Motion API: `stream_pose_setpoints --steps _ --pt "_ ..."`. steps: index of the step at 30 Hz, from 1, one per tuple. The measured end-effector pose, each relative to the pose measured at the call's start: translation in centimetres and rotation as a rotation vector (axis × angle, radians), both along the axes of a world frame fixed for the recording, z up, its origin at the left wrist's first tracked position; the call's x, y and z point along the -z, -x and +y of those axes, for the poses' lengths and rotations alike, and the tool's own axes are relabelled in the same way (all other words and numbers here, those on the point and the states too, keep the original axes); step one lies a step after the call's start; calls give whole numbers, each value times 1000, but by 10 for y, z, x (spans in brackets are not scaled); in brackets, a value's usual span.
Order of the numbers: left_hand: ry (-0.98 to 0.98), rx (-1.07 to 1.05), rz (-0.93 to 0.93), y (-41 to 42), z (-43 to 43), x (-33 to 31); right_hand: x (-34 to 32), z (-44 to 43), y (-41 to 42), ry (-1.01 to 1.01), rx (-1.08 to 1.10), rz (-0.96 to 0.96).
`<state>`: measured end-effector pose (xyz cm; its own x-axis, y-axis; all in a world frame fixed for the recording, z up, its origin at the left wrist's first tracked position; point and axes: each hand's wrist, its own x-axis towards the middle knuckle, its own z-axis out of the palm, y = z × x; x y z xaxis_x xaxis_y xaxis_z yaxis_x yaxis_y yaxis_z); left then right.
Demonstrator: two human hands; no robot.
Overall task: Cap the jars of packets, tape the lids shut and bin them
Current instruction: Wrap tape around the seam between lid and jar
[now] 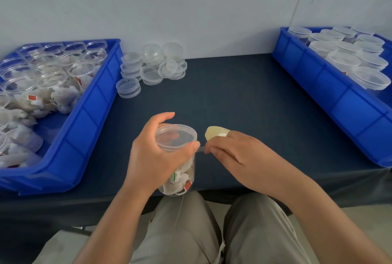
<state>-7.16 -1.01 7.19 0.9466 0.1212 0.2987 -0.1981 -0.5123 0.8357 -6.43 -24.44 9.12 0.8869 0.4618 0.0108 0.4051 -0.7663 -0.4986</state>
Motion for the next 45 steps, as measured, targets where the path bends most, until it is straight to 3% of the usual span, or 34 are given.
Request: stream_pose_setpoints --steps 5,8,12,22,24,26,28,31,34,39,45 --pt "-111 116 101 0 0 2 5 6 -1 46 55 -93" --pt "-232 80 95 1 -1 0 12 13 0 108 102 -159" --pt "-400 -30 -32 7 -15 0 16 21 -5 160 161 -132" --pt "-470 -118 -297 16 -24 -9 16 40 -31 275 195 -112" --pt "-390 -67 -268 25 -29 -22 22 41 -39 334 224 -138" --pt "-193 182 -73 38 -47 -39 24 33 -59 315 372 -110" --pt "-132 399 142 52 -71 -48 30 15 -79 275 470 -77" --pt "8 169 32 58 -65 -35 39 -8 -87 237 459 -183" --pt "136 24 44 42 -40 -26 56 -14 -77 322 364 -238" --pt "238 -50 24 27 -26 -18 83 -12 -65 355 254 -218" --pt "240 -79 26 22 -22 -13 98 -6 -61 448 244 -349"
